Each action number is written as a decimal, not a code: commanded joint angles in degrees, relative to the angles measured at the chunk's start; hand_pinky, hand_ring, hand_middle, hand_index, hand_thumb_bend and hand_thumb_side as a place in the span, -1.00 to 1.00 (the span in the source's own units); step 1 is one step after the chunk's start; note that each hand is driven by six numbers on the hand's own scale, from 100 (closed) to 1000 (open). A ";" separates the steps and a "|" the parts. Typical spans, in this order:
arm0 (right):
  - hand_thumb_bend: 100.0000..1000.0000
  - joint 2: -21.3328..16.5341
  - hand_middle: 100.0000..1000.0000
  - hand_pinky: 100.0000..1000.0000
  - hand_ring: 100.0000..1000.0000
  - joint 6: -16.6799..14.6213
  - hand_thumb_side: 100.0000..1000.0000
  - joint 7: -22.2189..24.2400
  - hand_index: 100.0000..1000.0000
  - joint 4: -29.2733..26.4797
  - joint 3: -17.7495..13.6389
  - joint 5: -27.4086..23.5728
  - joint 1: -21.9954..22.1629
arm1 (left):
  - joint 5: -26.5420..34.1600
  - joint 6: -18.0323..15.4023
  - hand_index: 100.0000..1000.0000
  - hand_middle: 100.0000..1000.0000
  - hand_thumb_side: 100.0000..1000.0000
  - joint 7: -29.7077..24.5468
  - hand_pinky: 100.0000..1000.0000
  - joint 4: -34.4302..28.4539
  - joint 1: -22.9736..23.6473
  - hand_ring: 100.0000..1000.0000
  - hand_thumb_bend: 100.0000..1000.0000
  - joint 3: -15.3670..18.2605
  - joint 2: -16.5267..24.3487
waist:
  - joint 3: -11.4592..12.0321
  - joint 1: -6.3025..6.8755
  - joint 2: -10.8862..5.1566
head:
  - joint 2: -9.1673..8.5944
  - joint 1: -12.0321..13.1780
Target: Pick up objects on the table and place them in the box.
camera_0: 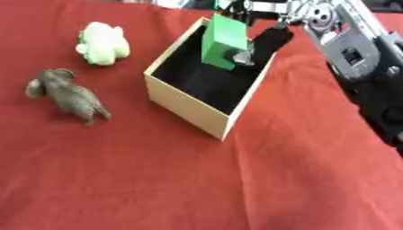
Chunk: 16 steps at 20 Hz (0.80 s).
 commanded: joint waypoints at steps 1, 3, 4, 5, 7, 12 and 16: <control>-1.00 -0.67 -0.33 0.51 0.40 -0.57 -0.46 1.01 0.75 0.45 0.39 0.06 -0.68 | 0.37 -0.05 0.40 0.01 0.57 -0.24 0.17 -0.82 -0.43 0.09 -0.99 -0.02 0.50 | 0.10 0.09 -0.99 | -0.35 -0.15; -1.00 -0.57 -0.33 0.51 0.40 -0.98 -0.45 1.70 0.75 1.32 1.07 0.34 -0.75 | 0.40 -0.02 0.40 0.01 0.57 -0.27 0.17 -0.82 -0.45 0.09 -0.99 -0.02 0.49 | 0.15 0.04 -0.99 | -0.38 -0.20; -1.00 -0.50 -0.32 0.51 0.40 -1.20 -0.44 1.98 0.75 1.75 1.35 0.51 -0.81 | 0.42 -0.01 0.40 0.01 0.57 -0.29 0.17 -0.82 -0.45 0.09 -0.99 -0.04 0.48 | 0.16 0.02 -0.99 | -0.41 -0.22; -1.00 -0.44 -0.28 0.51 0.41 -1.50 -0.40 2.28 0.77 2.13 1.65 0.66 -0.85 | 0.42 0.00 0.40 0.01 0.57 -0.33 0.17 -0.82 -0.44 0.09 -0.99 -0.05 0.47 | 0.17 0.01 -0.98 | -0.42 -0.23; -1.00 -0.35 -0.18 0.52 0.43 -2.18 -0.34 2.86 0.81 2.70 2.04 0.86 -0.92 | 0.43 0.04 0.40 0.01 0.57 -0.37 0.17 -0.82 -0.41 0.09 -0.99 -0.06 0.44 | 0.18 -0.03 -0.97 | -0.42 -0.23; -1.00 -0.30 0.08 0.57 0.52 -4.43 -0.03 4.11 0.90 2.92 2.31 1.67 -1.05 | 0.48 0.11 0.40 0.01 0.57 -0.38 0.17 -0.82 -0.41 0.09 -0.99 -0.05 0.40 | 0.16 -0.14 -1.00 | -0.40 -0.17; -1.00 -0.49 0.20 0.62 0.59 -6.31 0.29 5.06 0.93 2.51 2.27 2.81 -0.98 | 0.48 0.16 0.40 0.01 0.57 -0.41 0.17 -0.82 -0.43 0.09 -0.99 -0.05 0.36 | 0.08 -0.18 -1.00 | -0.43 -0.11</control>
